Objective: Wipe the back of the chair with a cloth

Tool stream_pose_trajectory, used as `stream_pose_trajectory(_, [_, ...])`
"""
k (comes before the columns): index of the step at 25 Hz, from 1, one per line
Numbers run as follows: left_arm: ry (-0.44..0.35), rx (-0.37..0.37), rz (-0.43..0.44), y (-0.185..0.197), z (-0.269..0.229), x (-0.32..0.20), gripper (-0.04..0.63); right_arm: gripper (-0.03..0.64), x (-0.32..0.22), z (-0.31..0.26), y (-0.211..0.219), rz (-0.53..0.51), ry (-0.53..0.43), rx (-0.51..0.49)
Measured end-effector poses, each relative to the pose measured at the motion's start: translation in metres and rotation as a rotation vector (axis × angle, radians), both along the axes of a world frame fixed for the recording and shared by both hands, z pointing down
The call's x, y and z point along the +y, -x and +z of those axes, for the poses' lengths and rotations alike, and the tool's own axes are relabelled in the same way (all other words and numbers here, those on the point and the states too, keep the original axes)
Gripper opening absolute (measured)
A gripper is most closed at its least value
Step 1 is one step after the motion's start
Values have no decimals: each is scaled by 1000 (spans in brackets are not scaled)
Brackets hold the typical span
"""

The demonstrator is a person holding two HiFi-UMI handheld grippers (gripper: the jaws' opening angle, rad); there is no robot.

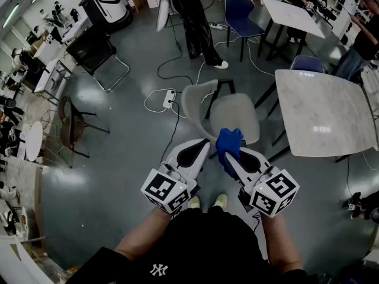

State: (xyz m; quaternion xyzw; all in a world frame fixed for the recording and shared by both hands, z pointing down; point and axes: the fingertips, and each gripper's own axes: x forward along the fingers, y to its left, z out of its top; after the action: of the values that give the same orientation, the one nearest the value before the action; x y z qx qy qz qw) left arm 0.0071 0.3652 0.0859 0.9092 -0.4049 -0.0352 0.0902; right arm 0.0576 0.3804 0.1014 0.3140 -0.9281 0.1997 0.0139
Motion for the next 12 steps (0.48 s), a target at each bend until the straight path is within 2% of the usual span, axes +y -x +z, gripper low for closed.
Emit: stream_pose_trajectory(12, [12,6,-31,-9,5,-12,8,58,-13,6,-11,-16,9,0])
